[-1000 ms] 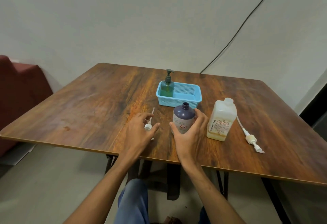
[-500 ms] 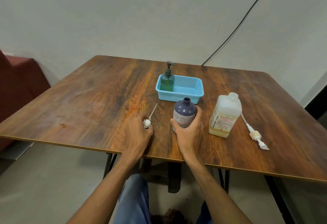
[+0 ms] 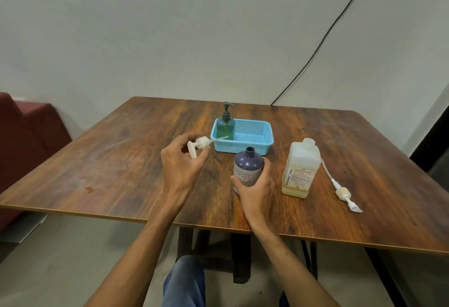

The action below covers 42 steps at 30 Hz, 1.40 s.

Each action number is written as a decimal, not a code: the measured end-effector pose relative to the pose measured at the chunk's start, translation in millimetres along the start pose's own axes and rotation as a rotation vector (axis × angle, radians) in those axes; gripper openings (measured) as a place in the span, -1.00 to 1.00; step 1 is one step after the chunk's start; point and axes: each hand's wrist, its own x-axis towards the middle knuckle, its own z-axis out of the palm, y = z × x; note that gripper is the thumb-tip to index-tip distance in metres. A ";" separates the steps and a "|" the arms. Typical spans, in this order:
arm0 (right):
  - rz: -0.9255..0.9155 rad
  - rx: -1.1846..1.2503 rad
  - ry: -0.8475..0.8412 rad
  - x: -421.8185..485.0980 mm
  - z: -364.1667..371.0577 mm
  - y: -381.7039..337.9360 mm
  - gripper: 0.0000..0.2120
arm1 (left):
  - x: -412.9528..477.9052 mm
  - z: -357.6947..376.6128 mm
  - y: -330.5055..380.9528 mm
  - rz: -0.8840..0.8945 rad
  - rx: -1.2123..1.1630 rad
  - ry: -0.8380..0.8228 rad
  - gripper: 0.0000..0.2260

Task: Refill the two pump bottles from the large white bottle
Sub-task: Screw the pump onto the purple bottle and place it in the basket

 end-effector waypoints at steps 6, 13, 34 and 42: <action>-0.008 -0.009 0.001 -1.5 -2.2 -1.7 -0.16 | 17.8 15.1 21.9 -0.021 -0.176 0.012 -0.78; -0.027 -0.021 -0.015 -2.8 -7.2 -5.7 -0.15 | 40.0 26.5 43.9 -0.022 -0.274 -0.053 -0.78; -0.024 -0.056 -0.039 -3.2 -7.5 -5.0 -0.08 | 52.1 51.6 64.2 -0.027 -0.193 -0.154 -0.79; -0.019 0.008 -0.047 -3.6 -7.3 -3.7 -0.11 | 28.4 70.1 46.6 -0.065 -0.020 -0.275 -0.75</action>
